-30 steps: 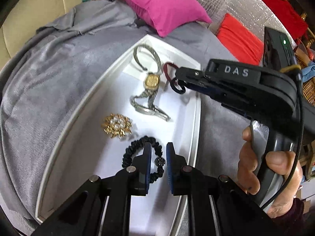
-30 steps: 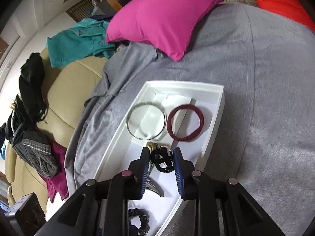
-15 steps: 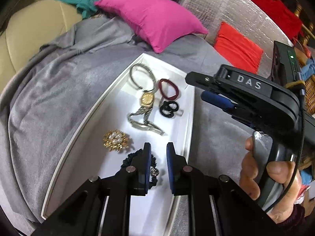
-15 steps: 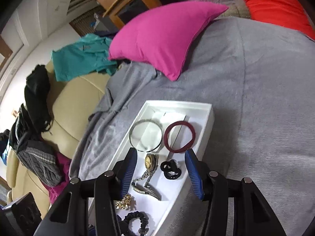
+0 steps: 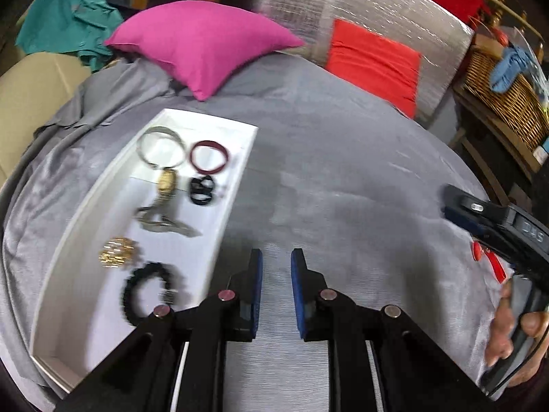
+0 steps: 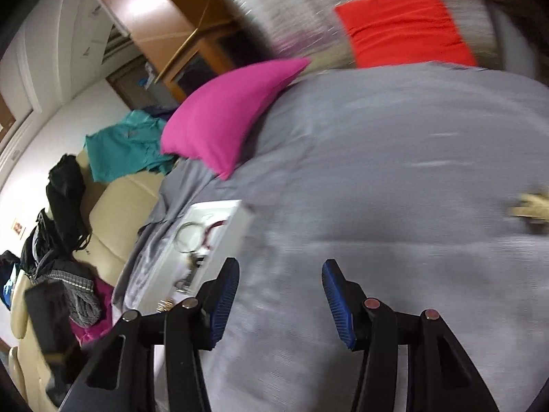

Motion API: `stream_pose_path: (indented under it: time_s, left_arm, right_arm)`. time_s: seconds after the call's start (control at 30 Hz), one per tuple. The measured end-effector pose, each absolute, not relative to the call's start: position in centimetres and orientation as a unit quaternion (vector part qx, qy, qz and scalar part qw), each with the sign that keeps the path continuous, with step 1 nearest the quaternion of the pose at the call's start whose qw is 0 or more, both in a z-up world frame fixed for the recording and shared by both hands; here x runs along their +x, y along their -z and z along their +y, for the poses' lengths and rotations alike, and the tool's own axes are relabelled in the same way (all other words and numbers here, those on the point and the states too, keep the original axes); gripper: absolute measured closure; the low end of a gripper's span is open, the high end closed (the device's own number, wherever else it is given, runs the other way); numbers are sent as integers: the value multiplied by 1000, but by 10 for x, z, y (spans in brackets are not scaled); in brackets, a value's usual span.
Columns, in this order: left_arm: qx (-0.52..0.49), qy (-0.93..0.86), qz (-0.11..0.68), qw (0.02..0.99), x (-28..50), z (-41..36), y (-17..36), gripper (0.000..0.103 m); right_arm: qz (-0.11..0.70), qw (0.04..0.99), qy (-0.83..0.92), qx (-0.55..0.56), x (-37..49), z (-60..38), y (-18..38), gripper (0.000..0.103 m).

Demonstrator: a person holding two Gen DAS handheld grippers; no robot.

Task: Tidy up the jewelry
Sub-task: 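Lower the right tool onto the beige claw clip and close it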

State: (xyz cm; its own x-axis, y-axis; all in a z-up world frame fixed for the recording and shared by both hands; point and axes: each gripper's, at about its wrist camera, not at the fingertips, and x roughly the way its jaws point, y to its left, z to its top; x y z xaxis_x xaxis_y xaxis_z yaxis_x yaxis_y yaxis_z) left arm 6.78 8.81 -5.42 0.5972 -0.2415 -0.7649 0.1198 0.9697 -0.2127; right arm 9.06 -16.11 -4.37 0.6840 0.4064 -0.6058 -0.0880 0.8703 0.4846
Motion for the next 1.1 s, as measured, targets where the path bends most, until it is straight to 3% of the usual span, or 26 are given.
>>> stream_pose_path:
  time_s: [0.4,0.77,1.1]
  left_arm:
    - [-32,135,446,884,73,21,61,86]
    - [4,157,457,876,76,-21,70,84]
    - [4,155,468,870,87,-17,76,84]
  right_arm:
    - [357,896,-24,261,40,-354,47,45]
    - [404,910,-5,94,74,-341,64,43]
    - [436,900,-8,19,106,-329,89,43]
